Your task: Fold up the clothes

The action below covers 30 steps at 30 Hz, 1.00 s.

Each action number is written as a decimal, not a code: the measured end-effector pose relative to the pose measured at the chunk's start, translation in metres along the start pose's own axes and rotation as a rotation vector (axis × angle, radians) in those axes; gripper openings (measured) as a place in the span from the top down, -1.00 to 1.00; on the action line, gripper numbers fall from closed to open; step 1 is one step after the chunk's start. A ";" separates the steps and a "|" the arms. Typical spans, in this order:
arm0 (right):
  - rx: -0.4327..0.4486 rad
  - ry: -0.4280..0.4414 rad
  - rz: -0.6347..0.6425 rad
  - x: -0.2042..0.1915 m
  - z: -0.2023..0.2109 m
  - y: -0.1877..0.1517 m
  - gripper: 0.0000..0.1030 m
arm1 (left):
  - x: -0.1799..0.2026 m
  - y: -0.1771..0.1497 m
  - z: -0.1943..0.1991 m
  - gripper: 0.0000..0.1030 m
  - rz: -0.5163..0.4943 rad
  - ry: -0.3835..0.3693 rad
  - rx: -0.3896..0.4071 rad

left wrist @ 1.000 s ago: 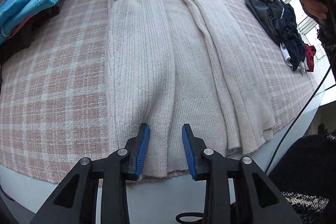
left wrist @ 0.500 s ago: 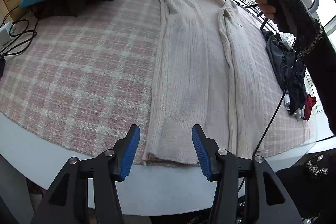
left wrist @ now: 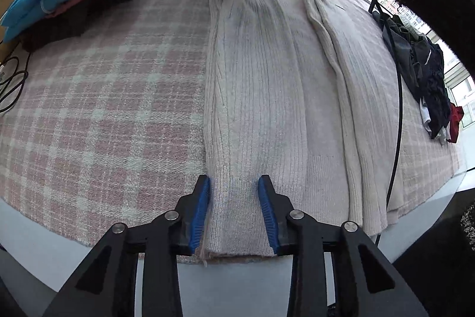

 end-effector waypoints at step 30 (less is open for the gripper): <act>0.490 0.298 -0.628 0.119 0.152 -0.174 0.40 | 0.035 0.011 0.061 0.42 -0.275 0.034 -0.015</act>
Point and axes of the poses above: each gripper's, at about its wrist camera, not at the fingertips, and z roughly against the way its jaws point, x to its right, y to its top, the point moved 10 cm from there along -z, roughly the way its jaws point, and after that the axes turned 1 degree about y, right-handed, at the moved point
